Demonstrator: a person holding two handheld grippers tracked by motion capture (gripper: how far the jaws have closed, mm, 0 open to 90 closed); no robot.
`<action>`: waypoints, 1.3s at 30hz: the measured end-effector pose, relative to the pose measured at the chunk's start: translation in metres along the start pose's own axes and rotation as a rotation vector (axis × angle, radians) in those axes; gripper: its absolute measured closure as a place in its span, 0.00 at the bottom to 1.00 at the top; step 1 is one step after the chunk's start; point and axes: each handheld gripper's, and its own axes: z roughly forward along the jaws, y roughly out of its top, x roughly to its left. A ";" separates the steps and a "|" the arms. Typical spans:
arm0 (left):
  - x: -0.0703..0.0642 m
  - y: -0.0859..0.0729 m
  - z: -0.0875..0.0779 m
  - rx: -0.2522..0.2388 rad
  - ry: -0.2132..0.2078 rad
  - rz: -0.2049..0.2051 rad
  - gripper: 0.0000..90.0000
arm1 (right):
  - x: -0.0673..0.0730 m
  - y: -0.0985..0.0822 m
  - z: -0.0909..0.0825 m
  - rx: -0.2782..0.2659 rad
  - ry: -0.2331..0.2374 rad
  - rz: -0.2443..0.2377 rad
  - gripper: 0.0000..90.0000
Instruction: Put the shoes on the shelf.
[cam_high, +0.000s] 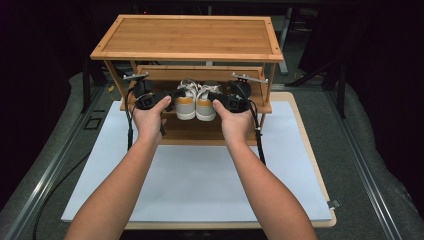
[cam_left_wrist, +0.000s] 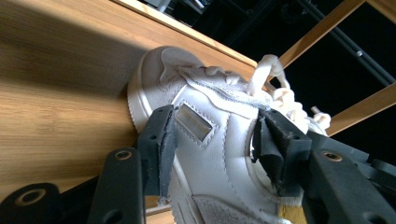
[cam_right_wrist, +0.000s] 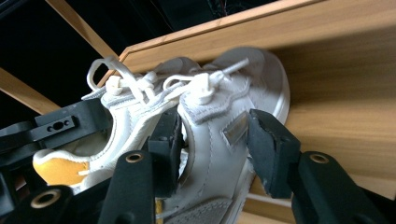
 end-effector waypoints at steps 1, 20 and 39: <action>0.001 0.000 0.000 0.002 -0.006 -0.001 0.54 | -0.001 0.000 0.000 -0.003 0.002 -0.005 0.61; -0.001 0.006 -0.008 -0.004 -0.044 0.019 0.52 | -0.001 0.003 -0.005 -0.018 0.028 0.007 0.58; -0.006 0.009 -0.037 -0.010 -0.047 0.061 0.57 | -0.005 0.004 -0.030 -0.028 0.044 -0.032 0.59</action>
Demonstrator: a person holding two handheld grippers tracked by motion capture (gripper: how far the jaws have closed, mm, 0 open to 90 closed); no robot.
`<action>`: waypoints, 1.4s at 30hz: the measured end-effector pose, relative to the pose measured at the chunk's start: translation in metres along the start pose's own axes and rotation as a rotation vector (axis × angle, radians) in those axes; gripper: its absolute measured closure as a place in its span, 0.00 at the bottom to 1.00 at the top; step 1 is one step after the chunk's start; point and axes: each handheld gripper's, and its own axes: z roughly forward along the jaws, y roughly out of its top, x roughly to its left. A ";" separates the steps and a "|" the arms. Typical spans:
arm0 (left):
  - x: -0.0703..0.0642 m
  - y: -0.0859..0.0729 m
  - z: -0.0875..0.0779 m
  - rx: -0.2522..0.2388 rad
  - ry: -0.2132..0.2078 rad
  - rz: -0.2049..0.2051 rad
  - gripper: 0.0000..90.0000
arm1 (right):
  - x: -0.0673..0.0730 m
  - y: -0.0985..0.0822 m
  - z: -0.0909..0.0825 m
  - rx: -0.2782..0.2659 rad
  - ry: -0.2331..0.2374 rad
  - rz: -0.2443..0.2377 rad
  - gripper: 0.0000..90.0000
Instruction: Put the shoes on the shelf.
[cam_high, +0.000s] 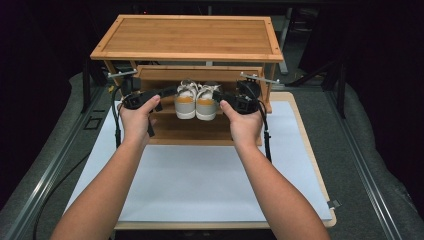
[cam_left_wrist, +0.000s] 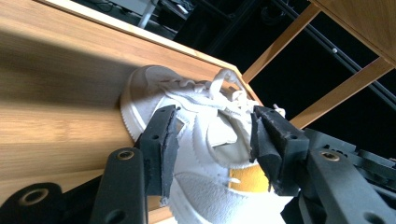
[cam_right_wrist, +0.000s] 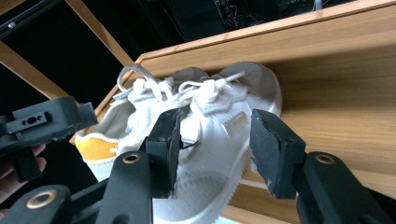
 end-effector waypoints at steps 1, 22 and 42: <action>0.001 0.000 -0.002 0.003 0.000 0.003 0.58 | -0.001 0.000 -0.001 0.003 -0.003 -0.003 0.59; 0.023 -0.020 -0.003 0.055 0.013 -0.001 0.90 | -0.020 -0.016 -0.002 0.069 -0.001 -0.041 0.94; 0.019 -0.027 0.011 0.084 0.025 0.026 1.00 | -0.017 -0.026 0.014 0.075 0.009 -0.010 1.00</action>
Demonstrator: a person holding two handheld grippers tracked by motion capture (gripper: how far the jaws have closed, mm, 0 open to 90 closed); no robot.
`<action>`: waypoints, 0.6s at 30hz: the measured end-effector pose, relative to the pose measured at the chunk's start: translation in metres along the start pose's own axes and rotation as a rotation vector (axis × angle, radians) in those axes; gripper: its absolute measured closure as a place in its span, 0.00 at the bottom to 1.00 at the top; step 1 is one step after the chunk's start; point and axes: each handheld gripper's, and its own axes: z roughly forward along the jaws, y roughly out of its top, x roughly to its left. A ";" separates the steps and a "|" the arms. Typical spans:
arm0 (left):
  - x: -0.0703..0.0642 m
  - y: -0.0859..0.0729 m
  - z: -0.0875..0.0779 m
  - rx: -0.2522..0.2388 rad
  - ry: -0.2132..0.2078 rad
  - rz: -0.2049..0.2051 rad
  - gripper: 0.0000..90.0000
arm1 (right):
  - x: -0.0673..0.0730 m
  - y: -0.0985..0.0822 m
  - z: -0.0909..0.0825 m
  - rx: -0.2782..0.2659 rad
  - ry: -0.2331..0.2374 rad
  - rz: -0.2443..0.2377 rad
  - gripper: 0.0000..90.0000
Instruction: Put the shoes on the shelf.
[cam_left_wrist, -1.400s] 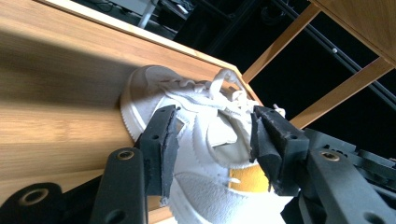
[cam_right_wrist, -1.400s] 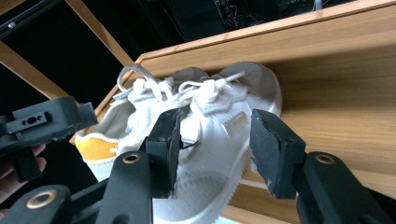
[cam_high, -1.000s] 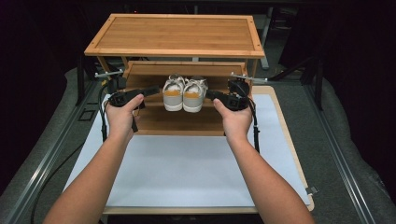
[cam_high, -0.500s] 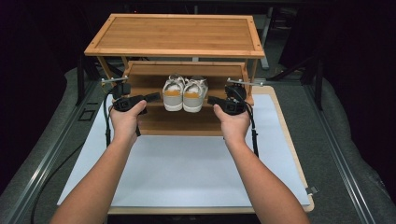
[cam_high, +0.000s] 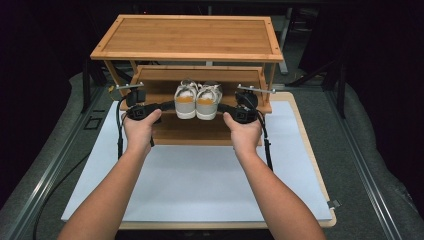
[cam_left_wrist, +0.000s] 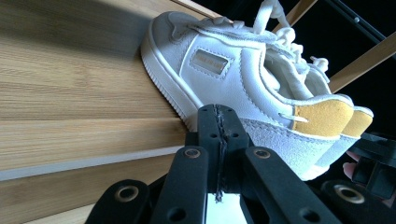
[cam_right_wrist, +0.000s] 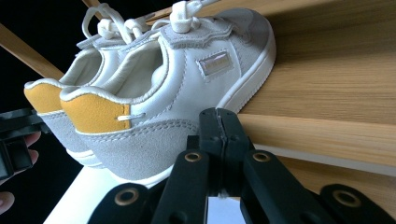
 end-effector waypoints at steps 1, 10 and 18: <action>0.000 0.000 0.000 0.000 0.001 0.001 1.00 | 0.000 0.000 0.000 0.003 -0.004 -0.001 1.00; 0.003 0.009 0.007 0.010 0.025 -0.001 1.00 | 0.001 0.003 0.006 -0.015 -0.014 0.011 1.00; 0.008 0.014 0.014 -0.004 0.012 -0.017 1.00 | -0.003 0.009 0.014 -0.020 -0.021 0.012 1.00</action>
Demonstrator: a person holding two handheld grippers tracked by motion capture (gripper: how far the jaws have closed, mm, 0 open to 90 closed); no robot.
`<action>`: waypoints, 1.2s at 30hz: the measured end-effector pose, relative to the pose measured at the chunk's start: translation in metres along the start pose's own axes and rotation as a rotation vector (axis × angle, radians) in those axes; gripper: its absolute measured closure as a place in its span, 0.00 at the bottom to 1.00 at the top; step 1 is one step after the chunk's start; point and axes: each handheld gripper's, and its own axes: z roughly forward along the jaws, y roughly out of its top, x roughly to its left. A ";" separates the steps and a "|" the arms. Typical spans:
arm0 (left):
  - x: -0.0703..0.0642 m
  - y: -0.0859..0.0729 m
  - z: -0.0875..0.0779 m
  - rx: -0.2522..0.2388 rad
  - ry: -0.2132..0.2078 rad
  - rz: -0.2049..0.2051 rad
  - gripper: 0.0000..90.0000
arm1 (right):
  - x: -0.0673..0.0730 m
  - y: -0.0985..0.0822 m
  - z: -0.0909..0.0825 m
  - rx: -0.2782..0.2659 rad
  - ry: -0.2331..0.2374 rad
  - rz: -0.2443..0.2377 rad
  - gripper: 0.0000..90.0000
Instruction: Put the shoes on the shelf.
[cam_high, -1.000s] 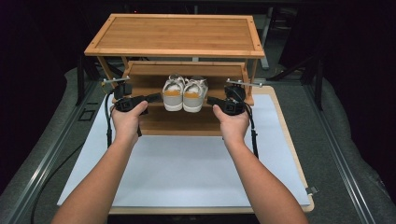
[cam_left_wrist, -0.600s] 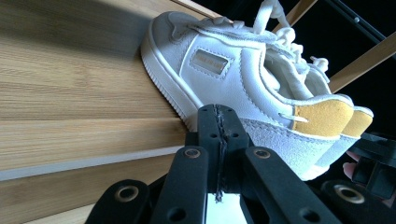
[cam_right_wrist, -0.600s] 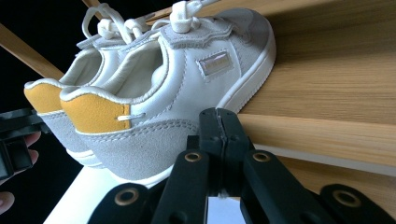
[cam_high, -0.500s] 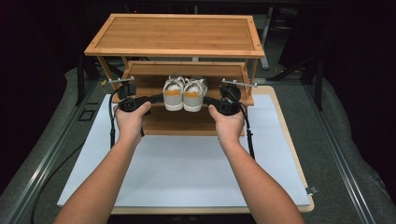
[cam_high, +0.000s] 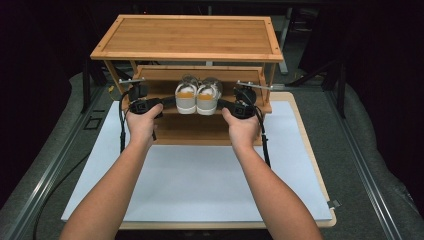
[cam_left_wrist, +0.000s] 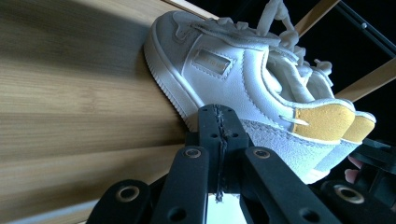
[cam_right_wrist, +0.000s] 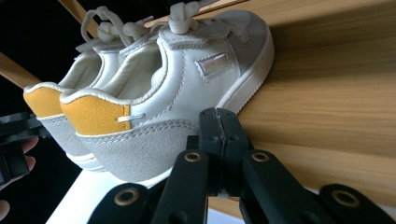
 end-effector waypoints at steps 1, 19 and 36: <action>0.001 0.000 0.001 -0.002 -0.002 -0.004 1.00 | -0.001 0.001 0.002 0.000 0.000 0.001 1.00; 0.004 0.012 0.021 -0.037 0.055 0.030 1.00 | -0.004 0.014 0.023 -0.021 -0.069 -0.007 1.00; 0.005 0.016 0.033 -0.041 0.076 0.032 1.00 | -0.013 0.019 0.035 -0.045 -0.071 0.028 1.00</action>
